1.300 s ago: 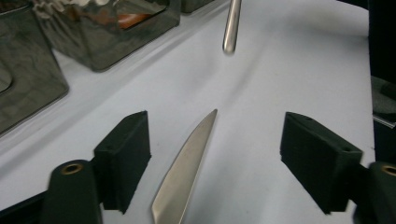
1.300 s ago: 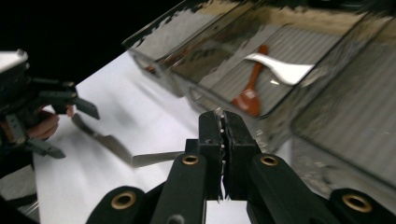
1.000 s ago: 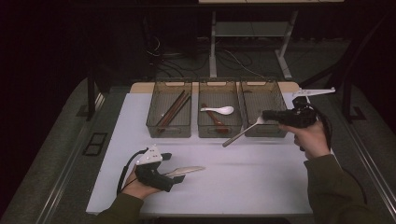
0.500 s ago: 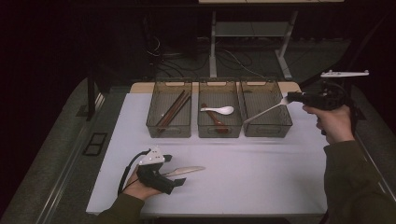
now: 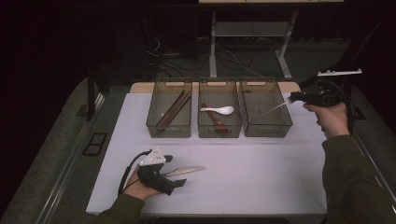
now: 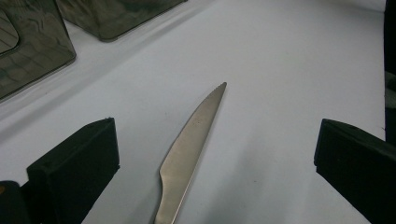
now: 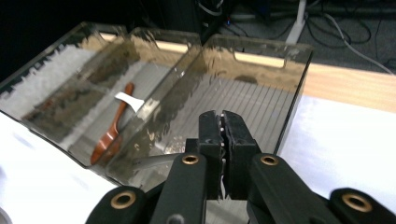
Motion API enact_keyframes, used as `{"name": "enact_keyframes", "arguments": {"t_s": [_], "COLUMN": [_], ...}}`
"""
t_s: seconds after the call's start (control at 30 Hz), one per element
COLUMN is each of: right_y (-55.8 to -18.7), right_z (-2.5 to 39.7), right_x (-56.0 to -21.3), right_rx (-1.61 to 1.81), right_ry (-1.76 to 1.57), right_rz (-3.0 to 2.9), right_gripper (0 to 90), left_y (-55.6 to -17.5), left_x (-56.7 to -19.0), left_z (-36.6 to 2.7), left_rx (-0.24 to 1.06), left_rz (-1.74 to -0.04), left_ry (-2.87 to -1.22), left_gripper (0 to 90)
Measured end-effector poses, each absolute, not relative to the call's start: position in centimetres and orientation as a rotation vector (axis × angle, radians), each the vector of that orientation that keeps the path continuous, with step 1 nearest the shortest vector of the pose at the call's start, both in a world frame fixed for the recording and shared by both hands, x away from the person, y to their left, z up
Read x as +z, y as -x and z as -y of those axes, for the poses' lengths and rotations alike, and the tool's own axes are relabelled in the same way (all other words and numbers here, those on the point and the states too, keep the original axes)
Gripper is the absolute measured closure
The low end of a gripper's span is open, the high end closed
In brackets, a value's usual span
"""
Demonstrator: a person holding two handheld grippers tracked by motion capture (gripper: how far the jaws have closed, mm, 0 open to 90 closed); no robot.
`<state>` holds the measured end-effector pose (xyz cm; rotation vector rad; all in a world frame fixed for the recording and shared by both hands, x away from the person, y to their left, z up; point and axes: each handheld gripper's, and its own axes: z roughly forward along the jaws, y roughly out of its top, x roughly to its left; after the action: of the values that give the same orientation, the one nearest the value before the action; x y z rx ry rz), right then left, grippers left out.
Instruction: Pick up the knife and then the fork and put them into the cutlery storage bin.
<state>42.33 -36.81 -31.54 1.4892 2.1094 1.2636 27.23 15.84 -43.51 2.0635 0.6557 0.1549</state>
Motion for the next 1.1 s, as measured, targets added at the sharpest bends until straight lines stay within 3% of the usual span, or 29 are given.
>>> {"name": "enact_keyframes", "arguments": {"t_s": [0.33, 0.97, 1.0, 1.1], "right_y": [-43.8, -45.6, -45.7, -45.8], "right_z": [35.8, 36.4, 36.2, 35.9], "right_x": [-34.7, -37.4, -37.6, -37.6], "right_rx": [1.186, 1.14, 1.125, 1.06], "right_ry": [-1.544, -1.548, -1.545, -1.526], "right_rz": [-2.213, -2.118, -2.117, -2.068], "right_gripper": [87.1, 81.2, 79.2, 57.2], "left_y": [-27.3, -27.4, -27.4, -27.4], "left_x": [-43.6, -43.8, -43.8, -43.8], "left_z": [-15.8, -15.6, -15.6, -15.7], "left_rx": [0.148, 0.129, 0.129, 0.128], "left_rz": [-0.658, -0.65, -0.65, -0.648], "left_ry": [-2.063, -2.073, -2.073, -2.072], "left_gripper": [0.0, 0.0, 0.0, 0.0]}}
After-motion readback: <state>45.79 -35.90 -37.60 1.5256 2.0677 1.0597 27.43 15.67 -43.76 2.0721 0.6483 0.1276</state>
